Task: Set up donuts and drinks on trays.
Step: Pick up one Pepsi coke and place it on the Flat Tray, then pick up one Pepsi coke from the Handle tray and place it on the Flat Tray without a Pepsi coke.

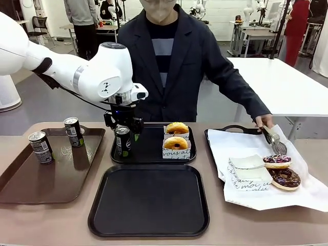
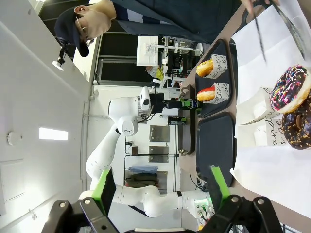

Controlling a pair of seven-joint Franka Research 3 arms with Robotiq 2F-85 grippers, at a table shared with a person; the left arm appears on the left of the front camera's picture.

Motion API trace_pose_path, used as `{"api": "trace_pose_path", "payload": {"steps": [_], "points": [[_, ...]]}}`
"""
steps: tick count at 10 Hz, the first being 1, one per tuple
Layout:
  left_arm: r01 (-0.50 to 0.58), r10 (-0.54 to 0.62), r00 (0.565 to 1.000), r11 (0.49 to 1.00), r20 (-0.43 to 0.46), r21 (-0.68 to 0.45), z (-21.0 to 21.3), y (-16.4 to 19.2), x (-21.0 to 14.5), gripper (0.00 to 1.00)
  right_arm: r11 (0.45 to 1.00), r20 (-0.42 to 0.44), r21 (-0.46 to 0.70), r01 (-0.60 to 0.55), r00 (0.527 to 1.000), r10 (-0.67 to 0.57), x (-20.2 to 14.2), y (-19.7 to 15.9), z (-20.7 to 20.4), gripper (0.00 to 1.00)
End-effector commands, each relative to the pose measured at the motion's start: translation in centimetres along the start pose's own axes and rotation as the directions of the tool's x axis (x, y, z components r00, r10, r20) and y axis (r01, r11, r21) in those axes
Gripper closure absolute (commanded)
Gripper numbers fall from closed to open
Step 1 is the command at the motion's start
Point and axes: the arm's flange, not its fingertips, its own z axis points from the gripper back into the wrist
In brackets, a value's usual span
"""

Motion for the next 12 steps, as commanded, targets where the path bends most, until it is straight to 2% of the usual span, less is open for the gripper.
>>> {"api": "trace_pose_path", "payload": {"steps": [1, 3, 5, 7, 9, 11, 12], "points": [[0.022, -0.022, 1.0, 1.0, 0.016, -0.02, 1.9, 0.1, -1.2, 0.0, 1.0, 0.009, 0.022, -0.02, 1.0, 0.02, 0.2, 0.0, -0.1, 0.0], [-0.034, 0.033, 0.999, 0.999, 0.011, 0.011, 4.7, 0.4, -2.9, 0.0, 1.0, 0.009, 0.022, -0.02, 1.0, 0.02, 0.2, 0.0, -0.1, 0.0], [-0.098, 0.098, 0.994, 0.995, -0.039, -0.009, 7.4, 1.2, -6.1, 0.0, 1.0, 0.009, 0.022, -0.02, 1.0, 0.02, 0.2, 0.0, -0.1, 0.0], [-0.034, 0.03, 0.998, 0.997, -0.052, -0.068, 10.1, 2.0, -10.3, 0.0, 1.0, 0.009, 0.022, -0.02, 1.0, 0.02, 0.2, 0.0, -0.1, 0.0], [-0.025, 0.02, 0.999, 0.993, -0.044, -0.118, 11.6, 3.1, -14.3, 0.0, 1.0, 0.009, 0.022, -0.02, 1.0, 0.02, 0.2, 0.0, -0.1, 0.0], [-0.044, 0.032, 0.995, 0.991, -0.096, -0.126, 12.1, 4.7, -15.1, 0.0, 1.0, 0.009, 0.022, -0.02, 1.0, 0.02, 0.2, 0.0, -0.1, 0.0], [-0.033, 0.028, 0.998, 0.994, -0.05, -0.101, 12.1, 2.5, -13.6, 0.0, 1.0, 0.009, 0.022, -0.02, 1.0, 0.02, 0.2, 0.0, -0.1, 0.0]]}}
